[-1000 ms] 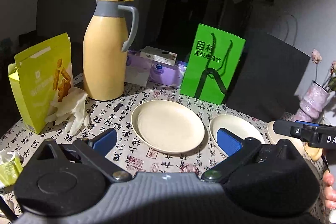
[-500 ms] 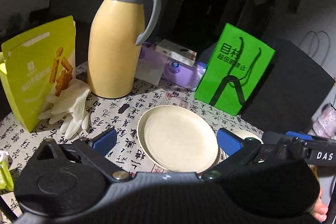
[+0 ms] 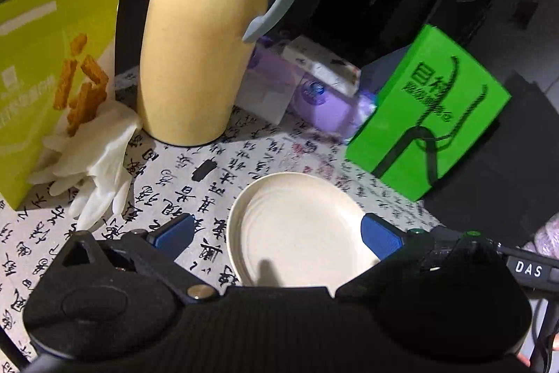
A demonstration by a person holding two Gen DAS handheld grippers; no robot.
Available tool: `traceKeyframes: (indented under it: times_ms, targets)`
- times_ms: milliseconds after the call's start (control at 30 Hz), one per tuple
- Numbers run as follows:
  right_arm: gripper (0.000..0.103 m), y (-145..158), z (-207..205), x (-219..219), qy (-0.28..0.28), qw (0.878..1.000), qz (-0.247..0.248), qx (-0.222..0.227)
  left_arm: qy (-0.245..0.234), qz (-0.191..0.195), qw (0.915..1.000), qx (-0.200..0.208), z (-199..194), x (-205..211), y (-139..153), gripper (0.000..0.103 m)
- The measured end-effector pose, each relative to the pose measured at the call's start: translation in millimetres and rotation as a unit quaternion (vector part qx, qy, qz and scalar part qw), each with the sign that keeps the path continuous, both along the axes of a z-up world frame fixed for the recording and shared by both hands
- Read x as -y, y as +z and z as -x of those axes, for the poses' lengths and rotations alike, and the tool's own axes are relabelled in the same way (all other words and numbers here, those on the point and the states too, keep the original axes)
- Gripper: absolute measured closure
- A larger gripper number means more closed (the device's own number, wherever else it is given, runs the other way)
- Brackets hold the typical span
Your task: Organize plates and bowls
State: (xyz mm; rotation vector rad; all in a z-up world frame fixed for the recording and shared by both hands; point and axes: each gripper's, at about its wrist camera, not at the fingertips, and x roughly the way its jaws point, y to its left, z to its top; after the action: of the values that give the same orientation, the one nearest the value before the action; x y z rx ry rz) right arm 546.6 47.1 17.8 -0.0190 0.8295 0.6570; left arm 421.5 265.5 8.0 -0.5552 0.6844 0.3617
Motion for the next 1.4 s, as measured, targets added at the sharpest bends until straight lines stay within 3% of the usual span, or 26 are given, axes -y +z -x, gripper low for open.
traceKeyframes:
  times_ms: [233,467,600,667,1000,1133,1400]
  targets:
    - [0.001,-29,-24,-10,-0.002,0.999,0.022,-0.024,0.011,0.025,0.9992,-0.030,-24,-20,-37,0.000]
    - [0.019,-48,-38,-29,0.017,0.998,0.049,-0.029,0.010,0.039,0.9978,-0.052,-32,-29,-57,0.001]
    - [0.020,-60,-41,-35,0.018,0.998,0.056,-0.038,0.017,0.049,0.9969,-0.059,-32,-35,-64,0.001]
    - [0.026,-65,-42,-37,0.019,0.997,0.060,-0.042,0.014,0.055,0.9963,-0.064,-34,-36,-68,0.004]
    - [0.055,-81,-49,-42,0.024,0.995,0.079,-0.060,-0.003,0.074,0.9944,-0.075,-41,-35,-82,0.032]
    - [0.072,-89,-52,-42,0.018,0.994,0.080,-0.076,-0.007,0.072,0.9941,-0.081,-43,-33,-86,0.045]
    - [0.085,-97,-56,-41,0.013,0.993,0.077,-0.093,-0.013,0.077,0.9934,-0.084,-44,-32,-89,0.076]
